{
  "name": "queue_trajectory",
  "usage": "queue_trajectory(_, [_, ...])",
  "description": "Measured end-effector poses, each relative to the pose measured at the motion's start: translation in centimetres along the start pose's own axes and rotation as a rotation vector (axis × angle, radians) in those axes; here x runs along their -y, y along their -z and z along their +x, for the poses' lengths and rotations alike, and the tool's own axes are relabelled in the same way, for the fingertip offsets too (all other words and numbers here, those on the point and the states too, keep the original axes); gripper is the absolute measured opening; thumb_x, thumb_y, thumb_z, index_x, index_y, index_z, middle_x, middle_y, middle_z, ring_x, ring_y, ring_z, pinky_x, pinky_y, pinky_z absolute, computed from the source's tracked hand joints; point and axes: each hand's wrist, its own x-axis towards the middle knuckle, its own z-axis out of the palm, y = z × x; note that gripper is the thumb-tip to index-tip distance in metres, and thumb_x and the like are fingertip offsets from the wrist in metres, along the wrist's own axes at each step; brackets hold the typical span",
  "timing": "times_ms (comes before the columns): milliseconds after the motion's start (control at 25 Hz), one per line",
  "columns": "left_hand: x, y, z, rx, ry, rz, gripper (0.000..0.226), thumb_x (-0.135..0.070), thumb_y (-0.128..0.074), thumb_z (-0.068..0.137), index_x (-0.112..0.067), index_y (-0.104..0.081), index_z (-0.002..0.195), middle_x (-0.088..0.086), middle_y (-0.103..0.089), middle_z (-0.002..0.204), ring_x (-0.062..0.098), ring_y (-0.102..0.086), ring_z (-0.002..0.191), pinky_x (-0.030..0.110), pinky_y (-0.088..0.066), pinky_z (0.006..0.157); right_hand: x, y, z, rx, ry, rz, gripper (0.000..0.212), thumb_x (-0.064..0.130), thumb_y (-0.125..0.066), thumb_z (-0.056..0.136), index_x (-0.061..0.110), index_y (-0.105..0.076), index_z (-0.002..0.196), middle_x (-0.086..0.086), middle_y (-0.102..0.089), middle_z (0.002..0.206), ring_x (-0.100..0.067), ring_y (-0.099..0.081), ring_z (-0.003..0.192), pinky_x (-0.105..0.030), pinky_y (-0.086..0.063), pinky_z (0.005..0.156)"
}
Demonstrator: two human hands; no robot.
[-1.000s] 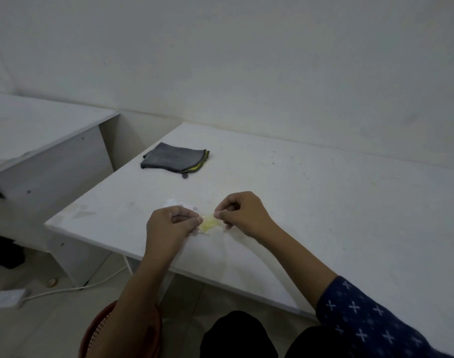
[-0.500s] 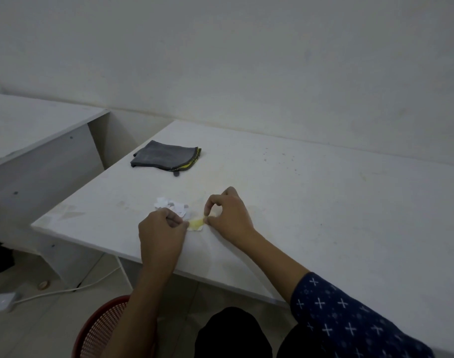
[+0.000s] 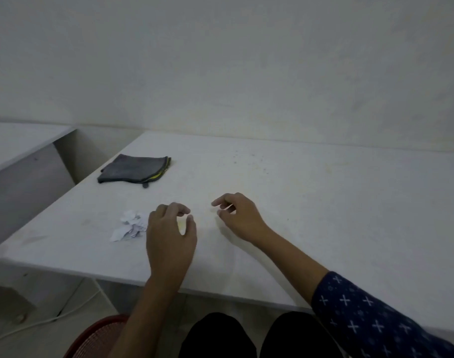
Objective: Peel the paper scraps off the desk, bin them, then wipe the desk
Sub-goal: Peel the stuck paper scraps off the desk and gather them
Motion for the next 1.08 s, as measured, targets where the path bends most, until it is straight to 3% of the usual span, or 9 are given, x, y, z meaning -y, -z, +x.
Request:
queue_trajectory(160, [-4.7, -6.2, 0.2, 0.218, -0.194, -0.109, 0.011, -0.017, -0.058, 0.084, -0.016, -0.06, 0.095, 0.0, -0.062, 0.098, 0.016, -0.053, 0.092, 0.028, -0.043, 0.08, -5.6, 6.3, -0.1, -0.125, -0.126, -0.067, 0.025, 0.006, -0.056, 0.081, 0.016, -0.066, 0.101, -0.005, -0.064, 0.095, -0.018, -0.059, 0.086, -0.019, -0.042, 0.074])
queue_trajectory(280, [-9.4, -12.5, 0.5, 0.42, -0.284, -0.12, 0.027, -0.028, -0.053, 0.088, -0.017, -0.054, 0.112, 0.002, -0.059, 0.115, 0.022, -0.054, 0.106, 0.035, -0.044, 0.09, -9.6, 10.8, 0.1, -0.207, -0.196, -0.114, 0.026, 0.004, -0.055, 0.08, 0.013, -0.064, 0.102, -0.002, -0.063, 0.087, -0.016, -0.058, 0.081, -0.018, -0.041, 0.069])
queue_trajectory(360, [-11.5, -16.3, 0.3, 0.554, -0.329, -0.011, 0.046, -0.038, -0.046, 0.092, -0.014, -0.042, 0.131, 0.009, -0.048, 0.136, 0.026, -0.042, 0.127, 0.036, -0.036, 0.101, -11.8, 13.4, 0.8, -0.256, -0.212, -0.154, 0.026, 0.003, -0.054, 0.08, 0.012, -0.064, 0.103, -0.003, -0.063, 0.086, -0.015, -0.057, 0.08, -0.02, -0.043, 0.071])
queue_trajectory(440, [-12.6, -18.9, 0.1, 0.622, -0.366, 0.104, 0.06, -0.045, -0.036, 0.095, -0.012, -0.025, 0.144, 0.01, -0.025, 0.153, 0.026, -0.016, 0.143, 0.035, -0.023, 0.113, -13.7, 15.9, 2.1, -0.312, -0.199, -0.218, 0.023, 0.004, -0.053, 0.083, 0.011, -0.064, 0.102, -0.005, -0.062, 0.088, -0.015, -0.056, 0.08, -0.023, -0.044, 0.076])
queue_trajectory(520, [-13.0, -20.6, 0.2, 0.625, -0.401, 0.163, 0.065, -0.048, -0.028, 0.096, -0.011, -0.016, 0.147, 0.01, -0.015, 0.156, 0.023, -0.006, 0.146, 0.033, -0.013, 0.116, -15.7, 18.2, 4.0, -0.362, -0.187, -0.276, 0.021, 0.005, -0.05, 0.086, 0.009, -0.065, 0.101, -0.005, -0.06, 0.089, -0.015, -0.054, 0.08, -0.025, -0.044, 0.079])
queue_trajectory(720, [-13.0, -21.5, -0.2, 0.573, -0.435, 0.151, 0.086, -0.063, 0.001, 0.081, -0.011, -0.02, 0.147, 0.007, -0.017, 0.156, 0.019, -0.008, 0.145, 0.027, -0.003, 0.115, -20.7, 22.5, 9.5, -0.427, -0.222, -0.379, 0.023, 0.005, -0.047, 0.09, 0.006, -0.066, 0.103, -0.013, -0.062, 0.104, -0.025, -0.06, 0.093, -0.023, -0.04, 0.079])
queue_trajectory(920, [-13.1, -21.6, -0.1, 0.531, -0.426, 0.121, 0.088, -0.061, 0.005, 0.078, -0.013, -0.025, 0.145, 0.006, -0.023, 0.155, 0.016, -0.012, 0.145, 0.021, 0.001, 0.109, -23.4, 24.5, 13.9, -0.265, -0.255, -0.504, 0.032, 0.014, -0.047, 0.095, 0.011, -0.058, 0.124, -0.013, -0.055, 0.119, -0.028, -0.053, 0.113, -0.032, -0.041, 0.094])
queue_trajectory(1000, [-13.0, -21.6, 0.0, 0.535, -0.435, 0.124, 0.089, -0.061, 0.007, 0.076, -0.014, -0.023, 0.146, 0.005, -0.022, 0.155, 0.015, -0.011, 0.145, 0.021, 0.001, 0.109, -23.5, 24.7, 14.9, -0.186, -0.232, -0.527, 0.032, 0.017, -0.05, 0.094, 0.01, -0.059, 0.124, -0.013, -0.056, 0.117, -0.026, -0.055, 0.111, -0.028, -0.039, 0.089])
queue_trajectory(1080, [-13.0, -21.7, 0.0, 0.541, -0.435, 0.125, 0.086, -0.061, 0.005, 0.078, -0.015, -0.02, 0.146, 0.004, -0.02, 0.156, 0.014, -0.01, 0.145, 0.021, 0.001, 0.11, -23.3, 24.8, 15.5, -0.146, -0.206, -0.564, 0.025, 0.017, -0.057, 0.091, 0.007, -0.067, 0.111, -0.012, -0.06, 0.112, -0.026, -0.058, 0.104, -0.026, -0.038, 0.08])
